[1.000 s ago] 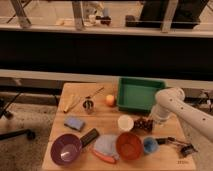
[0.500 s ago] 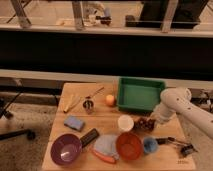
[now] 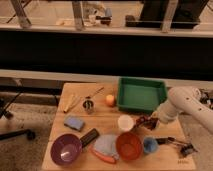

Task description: Place grapes in purple bowl

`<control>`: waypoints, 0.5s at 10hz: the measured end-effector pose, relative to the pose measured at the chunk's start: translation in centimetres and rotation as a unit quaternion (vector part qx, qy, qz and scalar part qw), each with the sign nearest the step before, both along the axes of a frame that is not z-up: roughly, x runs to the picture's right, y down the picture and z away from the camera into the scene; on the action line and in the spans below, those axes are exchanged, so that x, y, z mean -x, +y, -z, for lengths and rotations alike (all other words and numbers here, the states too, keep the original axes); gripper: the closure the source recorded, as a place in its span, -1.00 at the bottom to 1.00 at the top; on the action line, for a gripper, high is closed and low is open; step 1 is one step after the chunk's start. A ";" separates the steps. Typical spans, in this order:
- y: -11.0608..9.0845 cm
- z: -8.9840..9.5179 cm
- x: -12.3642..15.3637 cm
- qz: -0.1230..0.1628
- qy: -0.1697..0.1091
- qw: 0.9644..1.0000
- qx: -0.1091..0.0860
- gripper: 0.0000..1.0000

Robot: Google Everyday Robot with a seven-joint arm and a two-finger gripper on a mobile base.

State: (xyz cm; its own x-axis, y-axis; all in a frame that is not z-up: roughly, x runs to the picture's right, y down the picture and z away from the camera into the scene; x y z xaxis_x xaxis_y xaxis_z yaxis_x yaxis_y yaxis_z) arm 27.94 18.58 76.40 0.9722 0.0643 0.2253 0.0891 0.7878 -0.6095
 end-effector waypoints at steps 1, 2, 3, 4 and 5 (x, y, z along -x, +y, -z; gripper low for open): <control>-0.2 0.6 0.2 -0.002 -0.007 1.000 -0.004 1.00; -0.3 1.1 0.2 -0.003 -0.012 1.000 -0.007 1.00; -0.4 1.5 0.3 -0.005 -0.017 1.000 -0.010 1.00; -0.7 2.2 0.4 -0.009 -0.025 1.000 -0.015 1.00; -1.1 2.8 0.5 -0.010 -0.030 0.999 -0.020 1.00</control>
